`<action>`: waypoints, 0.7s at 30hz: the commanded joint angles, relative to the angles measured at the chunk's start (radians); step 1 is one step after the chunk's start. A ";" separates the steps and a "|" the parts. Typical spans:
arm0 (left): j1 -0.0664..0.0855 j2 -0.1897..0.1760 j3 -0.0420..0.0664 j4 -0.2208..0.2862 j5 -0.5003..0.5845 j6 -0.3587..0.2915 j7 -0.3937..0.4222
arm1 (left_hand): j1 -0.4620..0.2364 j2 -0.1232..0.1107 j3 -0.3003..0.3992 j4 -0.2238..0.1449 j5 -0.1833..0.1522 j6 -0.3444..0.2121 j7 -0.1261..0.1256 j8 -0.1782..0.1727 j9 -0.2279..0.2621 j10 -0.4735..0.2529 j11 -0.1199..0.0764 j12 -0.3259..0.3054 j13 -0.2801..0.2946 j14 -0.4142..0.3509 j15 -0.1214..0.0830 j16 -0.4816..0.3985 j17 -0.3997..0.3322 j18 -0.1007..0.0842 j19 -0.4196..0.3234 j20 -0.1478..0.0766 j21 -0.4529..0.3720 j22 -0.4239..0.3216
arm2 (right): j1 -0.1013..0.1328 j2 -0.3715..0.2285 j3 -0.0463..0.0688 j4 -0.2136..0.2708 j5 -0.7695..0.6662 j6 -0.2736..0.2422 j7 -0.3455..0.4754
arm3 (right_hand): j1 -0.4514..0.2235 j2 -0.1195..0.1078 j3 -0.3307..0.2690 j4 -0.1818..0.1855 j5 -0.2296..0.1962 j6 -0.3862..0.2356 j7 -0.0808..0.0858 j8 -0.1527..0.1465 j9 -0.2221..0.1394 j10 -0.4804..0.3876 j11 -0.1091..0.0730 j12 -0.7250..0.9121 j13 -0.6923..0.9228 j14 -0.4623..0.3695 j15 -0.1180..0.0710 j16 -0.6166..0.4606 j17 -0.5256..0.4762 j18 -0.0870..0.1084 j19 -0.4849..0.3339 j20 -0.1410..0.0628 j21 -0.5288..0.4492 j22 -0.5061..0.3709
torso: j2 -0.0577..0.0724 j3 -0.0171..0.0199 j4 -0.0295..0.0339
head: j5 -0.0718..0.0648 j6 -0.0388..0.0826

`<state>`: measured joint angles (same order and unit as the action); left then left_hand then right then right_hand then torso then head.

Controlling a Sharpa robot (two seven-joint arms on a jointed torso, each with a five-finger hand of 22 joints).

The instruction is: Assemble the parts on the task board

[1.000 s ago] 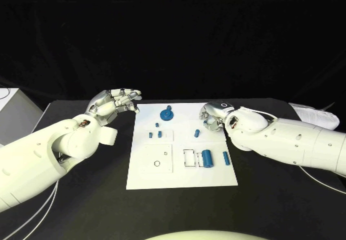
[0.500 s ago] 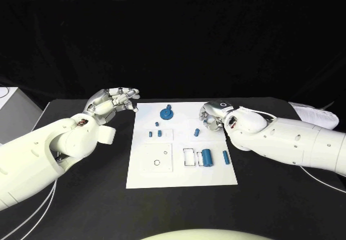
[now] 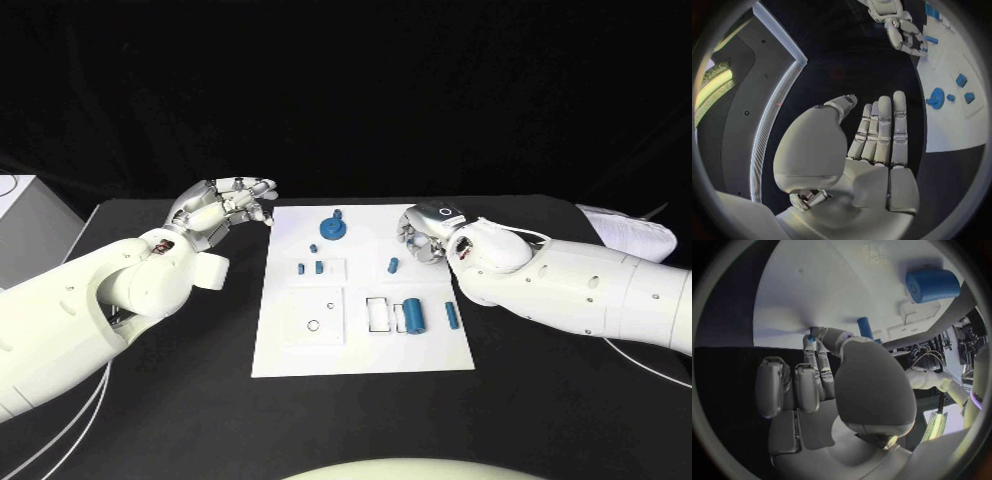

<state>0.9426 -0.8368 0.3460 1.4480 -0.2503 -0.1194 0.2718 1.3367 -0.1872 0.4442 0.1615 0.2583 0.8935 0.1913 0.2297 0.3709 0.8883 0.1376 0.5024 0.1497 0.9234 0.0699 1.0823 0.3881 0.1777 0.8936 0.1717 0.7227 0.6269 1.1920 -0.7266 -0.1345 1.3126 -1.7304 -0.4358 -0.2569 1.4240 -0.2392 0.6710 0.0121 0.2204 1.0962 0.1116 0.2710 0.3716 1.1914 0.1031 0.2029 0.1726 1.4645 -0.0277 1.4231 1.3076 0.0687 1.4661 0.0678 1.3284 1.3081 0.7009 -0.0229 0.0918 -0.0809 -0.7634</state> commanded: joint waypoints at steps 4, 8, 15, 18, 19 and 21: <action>-0.001 0.000 0.001 0.001 0.001 0.005 0.006 | 0.005 -0.005 -0.006 0.003 -0.006 0.000 -0.001 0.006 0.001 -0.006 -0.002 0.007 -0.002 0.004 0.002 -0.003 -0.001 0.006 0.008 0.000 -0.009 -0.002 | -0.001 -0.003 0.001 0.011 -0.040 -0.074 -0.025 | 0.007 0.029 0.032 -0.019 -0.089 0.015 0.001 0.001 0.009 0.083 -0.063 0.001 0.036 0.056 -0.011 0.003 0.007 -0.021 0.043 -0.008 0.016 0.131 | -0.001 0.0000 0.0004 | -0.003 0.000; -0.002 0.000 0.001 0.000 0.001 0.004 0.006 | 0.005 -0.005 -0.006 0.003 -0.006 0.000 -0.001 0.006 0.001 -0.006 -0.002 0.007 -0.002 0.004 0.002 -0.003 -0.001 0.006 0.008 0.000 -0.009 -0.002 | -0.001 -0.004 0.001 0.017 -0.042 -0.089 -0.029 | 0.006 0.032 0.053 -0.029 -0.143 0.019 0.003 -0.004 0.013 0.088 -0.061 -0.006 0.042 0.056 -0.010 0.004 0.008 -0.022 0.044 -0.007 0.021 0.137 | 0.000 0.0000 0.0001 | -0.005 0.001; -0.002 -0.001 0.001 -0.001 0.001 0.004 0.004 | 0.007 -0.005 -0.007 0.004 -0.007 -0.001 0.000 0.006 0.001 -0.008 -0.002 0.006 -0.002 0.004 0.002 -0.004 -0.001 0.006 0.009 0.000 -0.011 -0.004 | -0.001 -0.017 0.002 0.038 -0.044 -0.099 -0.036 | 0.006 0.032 0.058 -0.032 -0.156 0.021 0.004 -0.005 0.014 0.090 -0.061 -0.008 0.044 0.056 -0.009 0.005 0.008 -0.023 0.044 -0.007 0.024 0.138 | -0.001 -0.0003 -0.0002 | -0.005 0.002; -0.003 -0.001 0.001 -0.002 0.001 0.004 0.002 | 0.009 -0.005 -0.008 0.004 -0.007 -0.002 0.000 0.005 0.001 -0.009 -0.002 0.006 -0.003 0.004 0.002 -0.004 -0.001 0.006 0.011 -0.001 -0.012 -0.005 | 0.000 -0.030 0.003 0.057 -0.042 -0.093 -0.040 | 0.006 0.032 0.058 -0.032 -0.156 0.021 0.004 -0.005 0.014 0.090 -0.061 -0.008 0.044 0.056 -0.009 0.005 0.008 -0.023 0.044 -0.007 0.024 0.138 | -0.002 -0.0007 -0.0010 | -0.005 0.002; -0.003 -0.001 0.001 -0.002 0.001 0.004 0.001 | 0.009 -0.005 -0.008 0.004 -0.007 -0.002 0.000 0.005 0.001 -0.009 -0.002 0.006 -0.003 0.004 0.002 -0.004 -0.001 0.006 0.011 -0.001 -0.012 -0.005 | 0.001 -0.035 0.003 0.065 -0.041 -0.090 -0.041 | 0.006 0.032 0.058 -0.032 -0.156 0.021 0.004 -0.005 0.014 0.090 -0.061 -0.008 0.044 0.056 -0.009 0.005 0.008 -0.023 0.044 -0.007 0.024 0.138 | -0.002 -0.0011 -0.0012 | -0.005 0.001; -0.003 -0.001 0.001 -0.003 0.001 0.003 0.000 | 0.010 -0.005 -0.008 0.004 -0.007 -0.003 0.000 0.005 0.000 -0.011 -0.001 0.006 -0.003 0.004 0.003 -0.004 -0.001 0.006 0.011 -0.001 -0.013 -0.006 | 0.005 -0.047 0.005 0.084 -0.040 -0.084 -0.045 | 0.005 0.031 0.058 -0.032 -0.156 0.022 0.004 -0.005 0.014 0.091 -0.061 -0.008 0.045 0.056 -0.009 0.005 0.009 -0.023 0.045 -0.007 0.025 0.140 | -0.002 -0.0010 -0.0015 | -0.004 0.002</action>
<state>0.9401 -0.8384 0.3459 1.4442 -0.2508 -0.1205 0.2695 1.3409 -0.1913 0.4401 0.1657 0.2583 0.8936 0.1913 0.2297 0.3708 0.8846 0.1340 0.5023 0.1476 0.9235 0.0699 1.0823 0.3883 0.1777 0.9009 0.1718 0.7132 0.6219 1.1943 -0.7689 -0.1310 1.3857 -1.7554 -0.5174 -0.2882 1.4135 -0.2287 0.7220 -0.0192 0.0689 1.1115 0.1177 0.2708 0.3848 1.2026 0.1145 0.1936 0.1726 1.4668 -0.0324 1.4232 1.3074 0.0532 1.4661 0.0680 1.3479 1.3078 0.6997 -0.0236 0.0912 -0.0857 -0.7615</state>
